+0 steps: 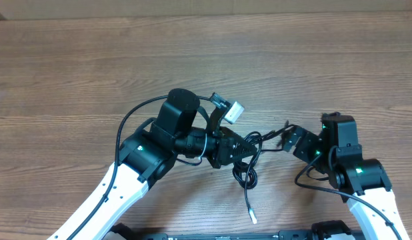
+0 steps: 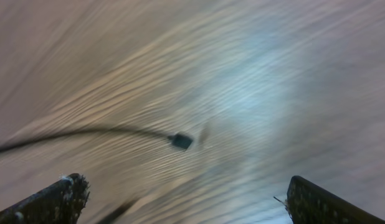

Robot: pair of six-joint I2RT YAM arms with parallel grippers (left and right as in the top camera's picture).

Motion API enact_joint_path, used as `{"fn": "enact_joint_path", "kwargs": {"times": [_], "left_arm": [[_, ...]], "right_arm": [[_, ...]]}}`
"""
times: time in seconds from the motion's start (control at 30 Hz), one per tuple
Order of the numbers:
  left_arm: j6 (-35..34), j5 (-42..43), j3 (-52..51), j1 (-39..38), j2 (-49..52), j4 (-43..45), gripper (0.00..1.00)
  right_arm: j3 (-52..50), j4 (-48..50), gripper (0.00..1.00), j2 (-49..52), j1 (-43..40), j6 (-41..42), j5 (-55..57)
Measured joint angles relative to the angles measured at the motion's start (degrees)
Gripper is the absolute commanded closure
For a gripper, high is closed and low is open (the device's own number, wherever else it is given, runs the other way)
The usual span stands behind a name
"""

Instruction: Untangle cables

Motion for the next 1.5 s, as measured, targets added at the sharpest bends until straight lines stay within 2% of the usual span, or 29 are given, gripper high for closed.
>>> {"fn": "enact_joint_path", "kwargs": {"times": [0.1, 0.23, 0.37, 0.47, 0.53, 0.63, 0.8, 0.93, 0.97, 1.07, 1.2, 1.33, 1.5], "left_arm": [[0.00, 1.36, 0.00, 0.00, 0.00, 0.04, 0.96], [0.00, 2.19, 0.00, 0.00, -0.11, 0.07, 0.96], [0.52, 2.34, 0.00, 0.00, -0.22, 0.04, 0.96], [1.11, 2.05, 0.00, 0.00, -0.22, 0.04, 0.96], [1.29, 0.35, 0.02, 0.00, -0.22, -0.59, 0.96], [2.23, -12.22, 0.13, -0.20, -0.48, -7.15, 0.96], [11.89, -27.91, 1.11, -0.20, -0.52, -18.99, 0.96], [22.14, -31.34, 7.17, -0.20, -0.63, -27.93, 0.96], [27.56, -31.65, 11.30, -0.20, -0.74, -32.94, 0.96], [37.55, -30.67, 17.05, -0.20, -1.01, -41.51, 0.96], [47.36, -27.41, 20.74, -0.20, -1.18, -46.40, 0.96], [59.52, -21.14, 21.24, -0.20, -1.18, -50.23, 0.96], [65.55, -16.55, 21.24, -0.20, -1.18, -48.65, 0.96]], "right_arm": [[0.00, -2.36, 0.00, 0.11, -0.13, 4.55, 8.44], [0.00, -3.28, 0.00, 0.33, -0.15, 7.69, 13.55], [0.00, -3.61, 0.00, 0.33, -0.17, 8.81, 14.86], [0.00, -2.78, 0.00, 0.33, -0.17, 6.73, 14.45], [0.00, -1.92, 0.00, 0.33, -0.17, 4.68, 13.33], [0.00, -0.33, 0.00, 0.33, -0.17, -2.56, 8.41], [0.00, 3.34, 0.00, -1.68, -0.28, -12.33, -3.32], [-0.02, 7.61, 0.00, -5.33, -0.48, -19.39, -17.31], [-0.02, 9.44, 0.00, -6.93, -0.48, -22.10, -24.33], [-0.02, 12.74, 0.00, -8.39, -0.48, -24.76, -33.79], [-0.02, 15.08, 0.00, -8.90, -0.48, -27.93, -45.11], [-0.02, 16.15, 0.00, -8.92, -0.48, -37.44, -63.12], [-0.02, 16.61, 0.00, -8.92, -0.48, -43.08, -73.13]]}}
